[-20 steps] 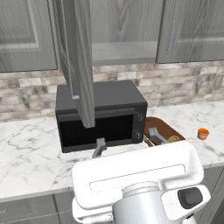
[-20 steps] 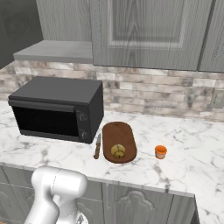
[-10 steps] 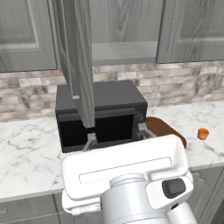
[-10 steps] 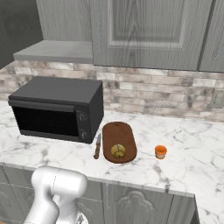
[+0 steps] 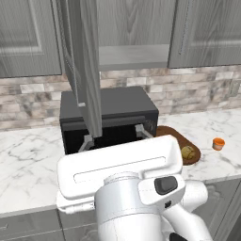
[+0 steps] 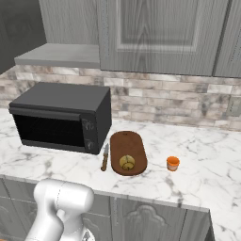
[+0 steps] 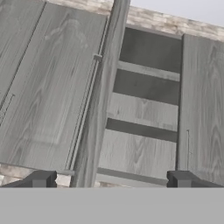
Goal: Pick the bread, place it on the cutting board, pick the jam, place it on the counter, and close the cabinet.
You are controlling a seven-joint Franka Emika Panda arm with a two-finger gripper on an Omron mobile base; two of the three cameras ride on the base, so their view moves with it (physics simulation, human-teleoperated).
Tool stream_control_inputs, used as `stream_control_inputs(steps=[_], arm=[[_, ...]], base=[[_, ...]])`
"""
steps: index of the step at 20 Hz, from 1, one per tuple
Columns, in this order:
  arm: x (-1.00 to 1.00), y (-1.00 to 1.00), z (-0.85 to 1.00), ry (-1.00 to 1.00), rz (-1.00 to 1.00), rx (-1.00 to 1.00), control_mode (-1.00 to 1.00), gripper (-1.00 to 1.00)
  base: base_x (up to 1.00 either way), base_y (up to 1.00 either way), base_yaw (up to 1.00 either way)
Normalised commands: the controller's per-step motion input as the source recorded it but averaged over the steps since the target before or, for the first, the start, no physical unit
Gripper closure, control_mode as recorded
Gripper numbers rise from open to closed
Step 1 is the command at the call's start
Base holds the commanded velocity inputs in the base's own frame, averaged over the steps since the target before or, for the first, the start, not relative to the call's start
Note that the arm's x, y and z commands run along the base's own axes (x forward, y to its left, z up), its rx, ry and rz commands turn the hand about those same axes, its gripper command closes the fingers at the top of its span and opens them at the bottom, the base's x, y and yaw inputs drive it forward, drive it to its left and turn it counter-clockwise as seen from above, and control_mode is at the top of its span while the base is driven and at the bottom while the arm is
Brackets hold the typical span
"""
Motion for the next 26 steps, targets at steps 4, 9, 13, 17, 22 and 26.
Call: stream_control_inputs(steps=[4, 9, 13, 17, 22, 26], arm=[[0.25, 0.13, -0.05, 0.00, 0.00, 0.00, -1.00, -1.00], [0.23, 0.18, -0.10, 0.00, 0.00, 0.00, -1.00, -1.00], [0.20, 0.18, -0.11, 0.00, 0.00, 0.00, -1.00, -1.00], [0.21, 0.18, -0.08, 0.00, 0.00, 0.00, -1.00, -1.00], [0.16, 0.09, -0.01, 0.00, 0.00, 0.00, -1.00, -1.00], [0.04, 0.16, 0.00, 0.00, 0.00, 0.00, -1.00, -1.00]], base=[[0.00, 0.00, 0.00], [0.00, 0.00, 0.00], [0.00, 0.00, 0.00], [0.00, 0.00, 0.00], [0.00, 0.00, 0.00], [0.00, 0.00, 0.00]])
